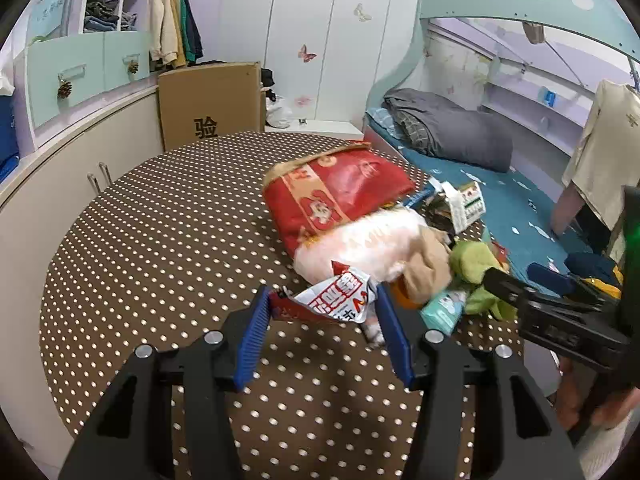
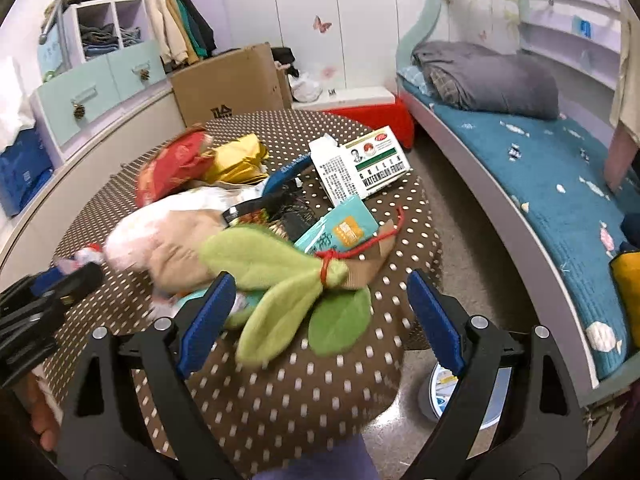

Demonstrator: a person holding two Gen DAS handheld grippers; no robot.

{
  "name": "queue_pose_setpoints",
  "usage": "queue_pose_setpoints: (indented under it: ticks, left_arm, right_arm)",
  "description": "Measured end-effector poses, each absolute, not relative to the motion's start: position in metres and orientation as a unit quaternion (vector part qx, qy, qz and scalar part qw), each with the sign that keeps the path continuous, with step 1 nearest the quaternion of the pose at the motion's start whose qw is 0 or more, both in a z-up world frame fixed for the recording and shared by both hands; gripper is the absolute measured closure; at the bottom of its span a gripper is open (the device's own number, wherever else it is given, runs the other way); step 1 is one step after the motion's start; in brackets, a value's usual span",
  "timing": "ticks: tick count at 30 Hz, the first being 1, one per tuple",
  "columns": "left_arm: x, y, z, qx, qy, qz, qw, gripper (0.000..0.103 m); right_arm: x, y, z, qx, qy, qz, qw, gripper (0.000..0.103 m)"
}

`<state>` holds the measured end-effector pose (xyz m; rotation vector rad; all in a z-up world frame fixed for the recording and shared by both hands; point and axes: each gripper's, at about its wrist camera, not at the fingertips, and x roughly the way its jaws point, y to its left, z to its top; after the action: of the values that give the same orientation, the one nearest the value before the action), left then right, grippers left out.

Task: Collect trash
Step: 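Grasp the white-and-red wrapper with the left tool while the right tool grasps the green plush toy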

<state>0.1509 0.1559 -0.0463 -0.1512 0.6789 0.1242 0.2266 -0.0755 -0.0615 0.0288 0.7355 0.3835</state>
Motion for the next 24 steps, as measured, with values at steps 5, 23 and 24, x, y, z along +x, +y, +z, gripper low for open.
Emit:
queue_pose_setpoints:
  ticks: [5,23,24]
  left_arm:
    - [0.151,0.159,-0.044,-0.076,0.333,0.07,0.937,0.05]
    - [0.154,0.115,-0.034,-0.054,0.319,0.031,0.946,0.05]
    - [0.155,0.114,-0.034,-0.054,0.319,0.031,0.946,0.05]
  right_arm:
    - [0.237,-0.079,-0.067,0.049,0.364,0.223,0.903,0.067]
    - [0.209,-0.109,-0.045,0.023,0.316,0.197,0.928,0.022]
    - [0.21,-0.108,-0.045,0.022,0.309,0.197,0.93,0.02]
